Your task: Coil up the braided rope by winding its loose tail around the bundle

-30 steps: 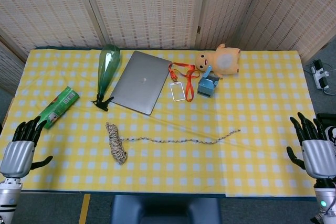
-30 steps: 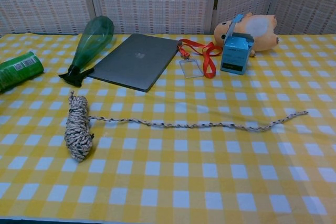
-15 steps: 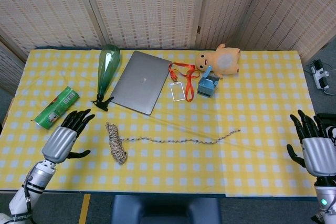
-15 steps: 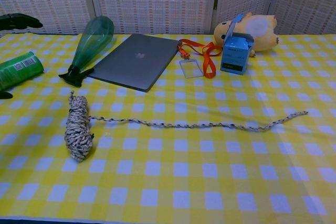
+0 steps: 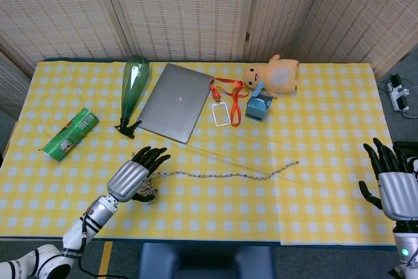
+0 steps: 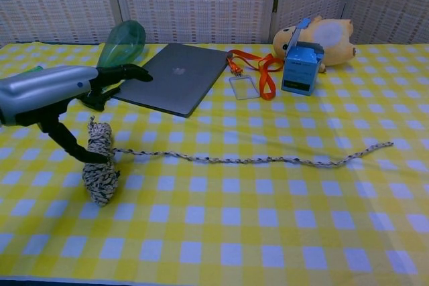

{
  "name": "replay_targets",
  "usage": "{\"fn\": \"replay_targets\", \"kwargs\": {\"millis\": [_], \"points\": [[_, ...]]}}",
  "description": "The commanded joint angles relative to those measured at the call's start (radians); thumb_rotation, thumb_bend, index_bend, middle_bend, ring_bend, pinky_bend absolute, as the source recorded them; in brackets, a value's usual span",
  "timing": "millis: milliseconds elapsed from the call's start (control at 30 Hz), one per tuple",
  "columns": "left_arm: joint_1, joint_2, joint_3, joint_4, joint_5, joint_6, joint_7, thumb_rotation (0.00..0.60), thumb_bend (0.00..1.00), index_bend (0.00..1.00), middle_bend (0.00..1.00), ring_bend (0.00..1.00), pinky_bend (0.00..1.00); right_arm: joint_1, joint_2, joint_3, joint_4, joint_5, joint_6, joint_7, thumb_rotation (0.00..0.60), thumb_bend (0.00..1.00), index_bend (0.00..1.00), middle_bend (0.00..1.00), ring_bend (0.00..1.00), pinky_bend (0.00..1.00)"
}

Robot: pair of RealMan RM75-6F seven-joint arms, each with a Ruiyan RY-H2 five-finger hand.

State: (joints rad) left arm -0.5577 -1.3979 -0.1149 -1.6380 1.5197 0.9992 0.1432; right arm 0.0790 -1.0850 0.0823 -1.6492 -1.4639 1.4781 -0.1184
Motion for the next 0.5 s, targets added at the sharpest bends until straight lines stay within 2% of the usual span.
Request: {"fn": "replay_targets", "kwargs": {"millis": [33, 500], "points": [[-0.026, -0.072, -0.018, 0.040, -0.079, -0.027, 0.078, 0.600, 0.17, 0.03, 0.03, 0.00, 0.00, 0.001, -0.002, 0.000, 0.003, 0.003, -0.005, 0.004, 0.600, 0.40, 0.00, 0.00, 0.08, 0.00], [-0.066, -0.232, -0.043, 0.126, -0.315, -0.039, 0.275, 0.600, 0.17, 0.03, 0.03, 0.00, 0.00, 0.012, -0.010, -0.003, 0.010, 0.001, -0.024, 0.011, 0.600, 0.40, 0.00, 0.00, 0.08, 0.00]]}}
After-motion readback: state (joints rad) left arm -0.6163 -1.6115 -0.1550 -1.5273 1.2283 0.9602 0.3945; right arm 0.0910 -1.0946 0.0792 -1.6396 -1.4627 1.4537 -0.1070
